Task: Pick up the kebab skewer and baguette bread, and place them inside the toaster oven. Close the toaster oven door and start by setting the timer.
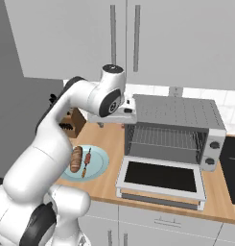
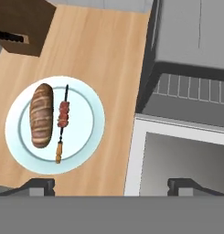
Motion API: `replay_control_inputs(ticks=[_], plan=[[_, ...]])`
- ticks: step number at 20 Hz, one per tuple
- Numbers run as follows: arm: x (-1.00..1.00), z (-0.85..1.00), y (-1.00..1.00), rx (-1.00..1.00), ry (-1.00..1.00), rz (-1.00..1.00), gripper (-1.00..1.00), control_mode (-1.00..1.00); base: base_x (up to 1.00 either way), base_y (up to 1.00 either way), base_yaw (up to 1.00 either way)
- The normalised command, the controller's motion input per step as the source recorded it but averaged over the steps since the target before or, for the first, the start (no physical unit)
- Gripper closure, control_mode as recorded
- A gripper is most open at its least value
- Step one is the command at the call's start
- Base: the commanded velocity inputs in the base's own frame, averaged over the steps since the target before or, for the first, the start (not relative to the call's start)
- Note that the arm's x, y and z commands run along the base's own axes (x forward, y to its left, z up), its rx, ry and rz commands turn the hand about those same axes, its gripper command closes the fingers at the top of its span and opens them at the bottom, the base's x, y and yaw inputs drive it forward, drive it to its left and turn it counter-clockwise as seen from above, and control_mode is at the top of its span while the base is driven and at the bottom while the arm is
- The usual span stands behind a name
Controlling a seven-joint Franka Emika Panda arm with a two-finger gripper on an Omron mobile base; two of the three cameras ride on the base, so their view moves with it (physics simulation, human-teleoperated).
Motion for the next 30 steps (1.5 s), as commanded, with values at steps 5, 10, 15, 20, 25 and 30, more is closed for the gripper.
replay_control_inputs(ticks=[5,10,15,20,25,30], plan=[[-0.1,-0.37,-0.55,0.0,-0.05,0.01,-1.0,-1.0,0.0,0.0,0.0],[0.0,-0.11,-0.36,0.0,-0.02,0.0,-1.0,-1.0,0.0,0.0,0.0],[0.13,-0.17,-0.77,0.0,-0.07,0.01,-1.0,-1.0,0.0,0.0,0.0],[0.33,-0.28,-0.58,0.0,-0.07,0.0,-1.0,-1.0,0.0,0.0,0.0],[0.4,-0.24,-0.45,0.0,-0.07,0.0,-1.0,-1.0,0.0,0.0,0.0],[0.48,-0.29,-0.25,-0.03,-0.03,-0.02,-1.0,-1.0,0.0,0.0,0.0]])
